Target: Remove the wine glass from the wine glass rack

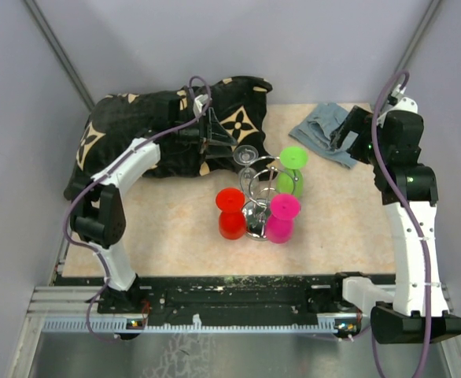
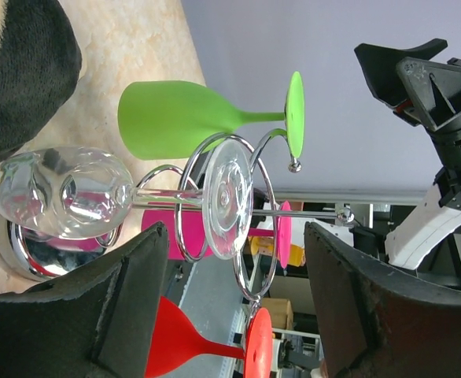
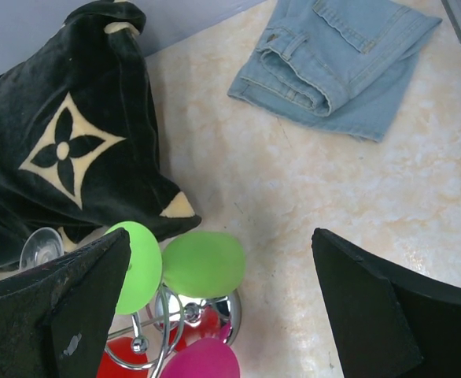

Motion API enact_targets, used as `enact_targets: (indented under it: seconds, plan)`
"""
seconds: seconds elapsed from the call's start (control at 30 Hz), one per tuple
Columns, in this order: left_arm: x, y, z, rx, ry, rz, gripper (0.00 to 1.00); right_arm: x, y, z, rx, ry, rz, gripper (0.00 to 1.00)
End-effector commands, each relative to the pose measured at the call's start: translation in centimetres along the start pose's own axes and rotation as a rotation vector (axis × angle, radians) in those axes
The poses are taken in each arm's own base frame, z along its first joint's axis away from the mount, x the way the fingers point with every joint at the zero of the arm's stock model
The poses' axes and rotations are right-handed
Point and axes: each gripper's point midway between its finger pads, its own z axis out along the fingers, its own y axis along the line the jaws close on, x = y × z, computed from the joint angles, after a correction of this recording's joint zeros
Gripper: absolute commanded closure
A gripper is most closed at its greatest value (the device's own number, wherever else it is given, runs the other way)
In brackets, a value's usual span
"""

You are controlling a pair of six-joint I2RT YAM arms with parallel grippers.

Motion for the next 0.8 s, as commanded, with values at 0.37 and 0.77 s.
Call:
enact_targets:
  seconds: [0.37, 0.77]
  plan:
    - [-0.4, -0.6, 1.7, 0.074, 0.058, 0.018, 0.42, -0.4, 0.7, 0.2, -0.046, -0.026, 0.016, 0.02]
    - [0.7, -0.2, 1.9, 0.086, 0.095, -0.015, 0.54, -0.5, 0.7, 0.8, -0.047, -0.026, 0.013, 0.02]
